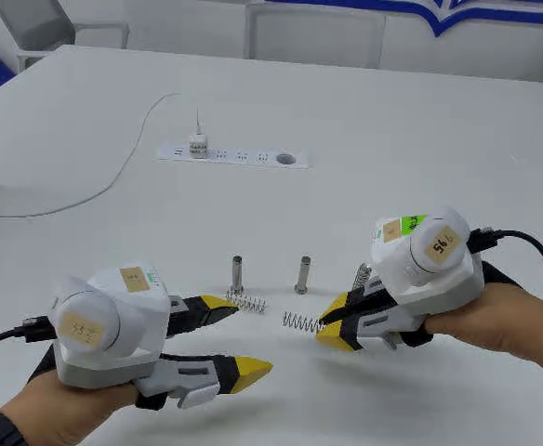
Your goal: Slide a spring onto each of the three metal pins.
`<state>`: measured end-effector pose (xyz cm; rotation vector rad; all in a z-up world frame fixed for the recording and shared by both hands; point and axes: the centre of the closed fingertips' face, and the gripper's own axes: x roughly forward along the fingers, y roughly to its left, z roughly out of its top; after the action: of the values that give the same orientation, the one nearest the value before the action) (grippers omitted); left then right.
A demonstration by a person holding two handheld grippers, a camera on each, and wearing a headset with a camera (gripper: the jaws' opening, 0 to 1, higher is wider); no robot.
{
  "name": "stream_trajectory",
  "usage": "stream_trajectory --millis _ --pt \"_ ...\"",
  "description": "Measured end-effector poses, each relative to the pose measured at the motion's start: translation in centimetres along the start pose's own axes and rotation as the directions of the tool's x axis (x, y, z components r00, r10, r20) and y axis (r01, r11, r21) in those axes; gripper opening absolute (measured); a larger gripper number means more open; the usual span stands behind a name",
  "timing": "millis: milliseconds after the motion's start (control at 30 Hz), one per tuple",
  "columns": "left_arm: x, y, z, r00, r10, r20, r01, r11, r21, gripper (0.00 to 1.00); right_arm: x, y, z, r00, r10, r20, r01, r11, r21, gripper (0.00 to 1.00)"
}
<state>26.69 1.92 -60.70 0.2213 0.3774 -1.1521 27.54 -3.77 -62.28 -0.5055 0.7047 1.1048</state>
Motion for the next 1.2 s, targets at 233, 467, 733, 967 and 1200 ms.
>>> stream_trajectory --millis 233,467,733,967,1200 --pt "0.4 -0.5 0.4 0.9998 -0.020 0.004 0.019 1.000 0.013 0.45 -0.3 0.9 0.9 0.9993 0.036 -0.003 -0.036 0.998 -0.048 0.11" --pt "0.6 -0.9 0.7 0.9994 -0.036 0.001 0.036 0.999 0.035 0.41 -0.6 2.1 1.7 0.9968 0.080 -0.006 -0.080 0.991 -0.111 0.11" --pt "0.8 -1.5 0.9 0.9983 -0.057 0.006 0.057 0.997 0.061 0.34 -0.6 2.8 2.0 0.9936 0.111 -0.023 -0.113 0.981 -0.158 0.11" --pt "0.9 -2.1 1.0 0.9971 -0.076 0.002 0.075 0.994 0.078 0.30 -0.5 3.6 2.2 0.9893 0.140 -0.039 -0.145 0.969 -0.198 0.11" --pt "1.0 -2.4 0.9 0.9959 -0.091 -0.005 0.091 0.991 0.097 0.24 -0.5 4.0 2.3 0.9868 0.156 -0.043 -0.162 0.963 -0.214 0.11"
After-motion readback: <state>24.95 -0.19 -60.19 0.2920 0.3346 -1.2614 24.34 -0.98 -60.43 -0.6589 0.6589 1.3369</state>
